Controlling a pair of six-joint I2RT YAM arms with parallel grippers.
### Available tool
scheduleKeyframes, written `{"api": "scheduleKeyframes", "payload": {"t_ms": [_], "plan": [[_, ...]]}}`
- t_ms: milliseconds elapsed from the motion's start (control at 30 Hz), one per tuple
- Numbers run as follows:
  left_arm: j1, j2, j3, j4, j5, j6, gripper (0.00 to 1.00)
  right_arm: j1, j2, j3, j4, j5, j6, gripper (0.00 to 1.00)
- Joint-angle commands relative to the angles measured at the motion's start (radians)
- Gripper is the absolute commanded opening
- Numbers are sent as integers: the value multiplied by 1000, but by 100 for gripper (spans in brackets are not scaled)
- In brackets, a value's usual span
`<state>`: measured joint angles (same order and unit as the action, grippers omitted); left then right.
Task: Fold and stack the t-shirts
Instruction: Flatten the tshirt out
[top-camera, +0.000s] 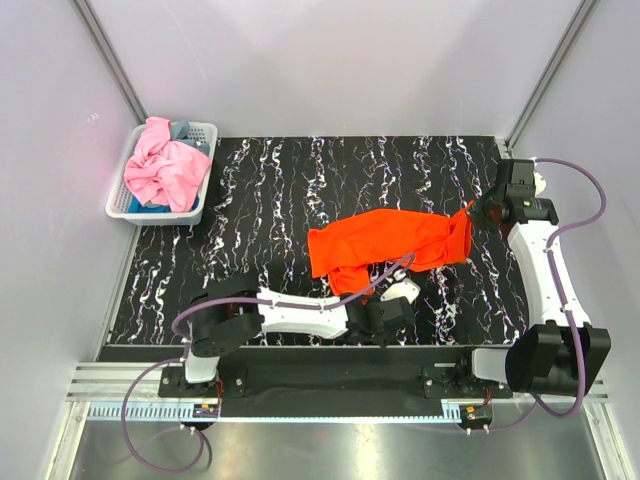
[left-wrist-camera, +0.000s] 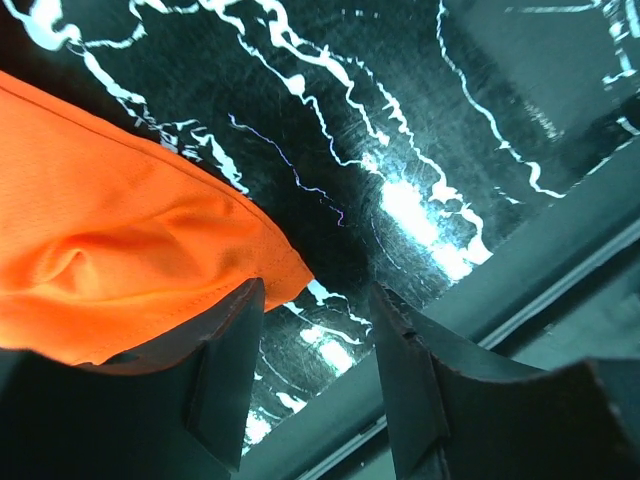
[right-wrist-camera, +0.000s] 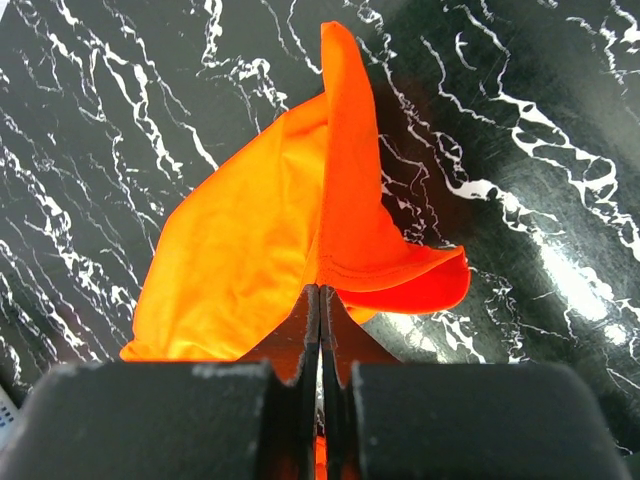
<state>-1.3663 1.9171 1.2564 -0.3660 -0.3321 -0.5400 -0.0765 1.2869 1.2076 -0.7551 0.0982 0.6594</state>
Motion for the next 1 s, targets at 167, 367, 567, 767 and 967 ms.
{"api": "scheduleKeyframes", "payload": {"t_ms": [167,367,567,767,967], "plan": [[-11,74,46,-19,-99,5,39,1,-35,-13,22,-12,-17,0],[-10,56,55,-103,-188,-20,0,1,-32,-22,23,-11,-17,0],[24,-252,55,-280,-429,7,0,1,-29,101,-44,50,-44,0],[128,-475,-80,-271,-352,3,0,-17,49,93,-41,17,-40,18],[183,-563,-218,-286,-314,-66,0,-112,126,-64,-37,-41,34,44]]}}
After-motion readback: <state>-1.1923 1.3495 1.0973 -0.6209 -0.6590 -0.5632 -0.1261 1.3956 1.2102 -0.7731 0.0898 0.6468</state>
